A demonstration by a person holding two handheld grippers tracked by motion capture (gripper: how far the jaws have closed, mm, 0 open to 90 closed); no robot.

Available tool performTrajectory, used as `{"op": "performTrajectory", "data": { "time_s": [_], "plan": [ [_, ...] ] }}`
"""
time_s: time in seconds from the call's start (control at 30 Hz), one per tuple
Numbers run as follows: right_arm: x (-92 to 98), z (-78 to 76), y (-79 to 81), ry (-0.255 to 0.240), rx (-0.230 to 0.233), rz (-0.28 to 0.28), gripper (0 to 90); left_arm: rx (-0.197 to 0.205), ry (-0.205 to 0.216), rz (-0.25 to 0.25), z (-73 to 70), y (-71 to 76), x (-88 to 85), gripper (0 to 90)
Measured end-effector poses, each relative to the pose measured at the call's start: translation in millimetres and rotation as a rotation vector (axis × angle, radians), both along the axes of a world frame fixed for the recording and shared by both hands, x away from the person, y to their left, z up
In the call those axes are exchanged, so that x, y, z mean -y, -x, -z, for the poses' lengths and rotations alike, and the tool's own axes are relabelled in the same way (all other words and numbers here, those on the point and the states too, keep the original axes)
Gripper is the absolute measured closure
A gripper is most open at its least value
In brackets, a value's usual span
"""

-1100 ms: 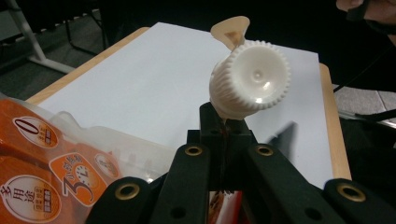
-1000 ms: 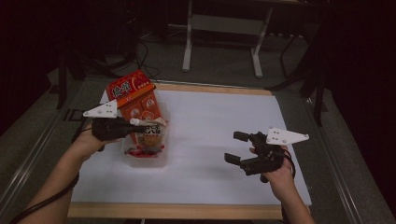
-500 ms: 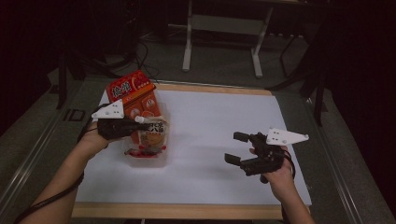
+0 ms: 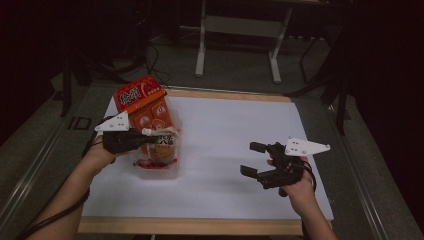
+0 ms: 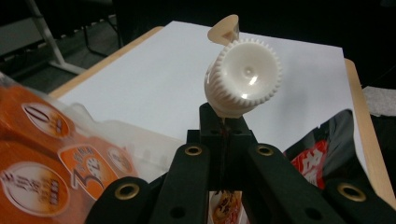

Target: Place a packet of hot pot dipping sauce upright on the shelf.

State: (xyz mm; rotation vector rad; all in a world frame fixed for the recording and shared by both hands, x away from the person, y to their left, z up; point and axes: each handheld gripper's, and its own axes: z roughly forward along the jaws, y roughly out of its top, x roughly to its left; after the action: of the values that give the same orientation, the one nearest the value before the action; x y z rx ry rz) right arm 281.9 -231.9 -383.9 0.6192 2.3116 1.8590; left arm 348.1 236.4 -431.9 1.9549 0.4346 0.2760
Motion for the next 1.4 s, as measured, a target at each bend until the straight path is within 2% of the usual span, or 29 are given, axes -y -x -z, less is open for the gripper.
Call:
{"op": "performTrajectory", "data": {
  "time_s": [0.13,0.17,0.3,0.43,0.57,0.9,1.03,1.1,1.23,1.3,1.4],
  "plan": [
    [-0.7,0.3,0.0,0.001,-0.001,-0.002,14.3,-0.008,0.031,0.009,8.2,0.7,-2.0,89.8],
    [-0.8,0.4,-0.1,0.002,0.000,-0.003,14.3,-0.001,0.030,0.006,10.1,1.0,-2.6,89.8],
    [-0.6,1.1,-0.2,0.007,-0.005,-0.002,14.4,-0.022,0.028,0.027,18.4,1.9,-2.5,89.7],
    [-0.9,1.8,-0.2,0.008,-0.006,-0.002,14.4,-0.015,0.013,0.039,26.0,3.3,-0.8,89.7],
    [-1.4,2.7,-0.2,0.014,-0.009,-0.005,14.5,-0.028,0.029,0.044,33.0,3.9,-1.9,89.7],
    [-1.4,4.2,-0.7,0.020,-0.012,-0.005,14.5,-0.015,0.063,0.034,42.9,6.7,-9.9,88.1],
    [-1.9,3.7,-0.2,0.020,-0.014,-0.006,14.5,-0.012,0.080,0.022,40.6,8.6,-12.7,78.5],
    [-2.0,3.5,-0.2,0.020,-0.013,-0.007,14.5,-0.013,0.106,0.019,37.8,9.7,-14.3,71.9],
    [-1.8,3.6,-0.2,0.020,-0.018,-0.007,14.5,-0.008,0.138,-0.010,29.6,11.8,-16.0,51.7],
    [-2.0,3.8,0.1,0.022,-0.018,-0.008,14.5,0.000,0.136,-0.056,24.6,13.4,-15.2,36.1],
    [-2.2,4.1,0.0,0.025,-0.016,-0.008,14.5,0.020,0.123,-0.078,18.5,15.9,-13.6,20.4]
  ]
}}
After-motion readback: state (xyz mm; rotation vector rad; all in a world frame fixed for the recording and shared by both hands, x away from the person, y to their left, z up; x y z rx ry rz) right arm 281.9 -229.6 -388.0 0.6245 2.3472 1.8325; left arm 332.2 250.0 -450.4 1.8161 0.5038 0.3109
